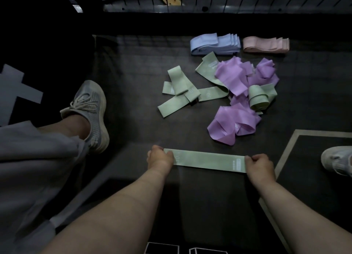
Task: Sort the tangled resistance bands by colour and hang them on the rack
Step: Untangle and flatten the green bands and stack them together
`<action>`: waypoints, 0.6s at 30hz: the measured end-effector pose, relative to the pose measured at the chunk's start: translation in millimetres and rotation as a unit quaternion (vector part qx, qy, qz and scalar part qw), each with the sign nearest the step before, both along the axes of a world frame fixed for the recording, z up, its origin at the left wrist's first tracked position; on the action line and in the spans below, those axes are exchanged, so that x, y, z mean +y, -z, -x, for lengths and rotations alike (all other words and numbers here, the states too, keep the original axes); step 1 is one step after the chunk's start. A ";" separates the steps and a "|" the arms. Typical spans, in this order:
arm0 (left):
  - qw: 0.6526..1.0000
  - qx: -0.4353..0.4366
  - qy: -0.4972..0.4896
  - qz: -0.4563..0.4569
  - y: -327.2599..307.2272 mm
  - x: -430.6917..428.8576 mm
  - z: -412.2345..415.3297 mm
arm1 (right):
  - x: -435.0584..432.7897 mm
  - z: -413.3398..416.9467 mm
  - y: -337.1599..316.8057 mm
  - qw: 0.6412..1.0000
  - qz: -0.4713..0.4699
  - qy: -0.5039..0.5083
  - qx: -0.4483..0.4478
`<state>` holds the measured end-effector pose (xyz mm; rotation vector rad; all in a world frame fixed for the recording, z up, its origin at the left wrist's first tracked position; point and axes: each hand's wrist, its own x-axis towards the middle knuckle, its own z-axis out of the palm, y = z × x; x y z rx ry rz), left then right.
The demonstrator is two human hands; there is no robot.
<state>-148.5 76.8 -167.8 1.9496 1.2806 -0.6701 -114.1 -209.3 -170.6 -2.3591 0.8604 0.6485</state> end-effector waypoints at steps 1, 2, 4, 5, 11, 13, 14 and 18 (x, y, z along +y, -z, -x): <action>1.000 0.002 0.004 -0.003 -0.3 -1.2 0.5 | 1.0 -0.1 -1.8 1.000 0.007 -0.014 -0.001; 1.000 0.006 0.008 -0.008 -1.8 -2.8 0.8 | 2.7 0.1 -3.8 1.000 0.010 -0.023 -0.002; 0.999 0.018 0.027 -0.039 -6.2 -6.1 -0.1 | 8.4 0.5 -9.1 0.999 0.033 -0.019 -0.003; 0.997 0.019 0.045 -0.065 -8.7 -7.0 -2.6 | 12.1 -0.1 -12.0 0.999 0.052 -0.005 -0.013; 0.973 -0.118 0.159 -0.115 -21.1 -13.7 -62.7 | 55.9 -29.6 -32.5 0.980 0.050 -0.083 -0.173; 0.964 -0.150 0.191 -0.105 -22.0 -17.1 -93.2 | 69.7 -50.1 -32.8 0.973 0.009 -0.118 -0.199; 0.960 -0.164 0.205 -0.098 -21.3 -19.0 -108.6 | 74.8 -60.4 -31.4 0.967 -0.020 -0.133 -0.215; 0.949 -0.175 0.247 -0.090 -12.9 -24.2 -160.9 | 89.9 -90.3 -23.1 0.963 -0.114 -0.155 -0.190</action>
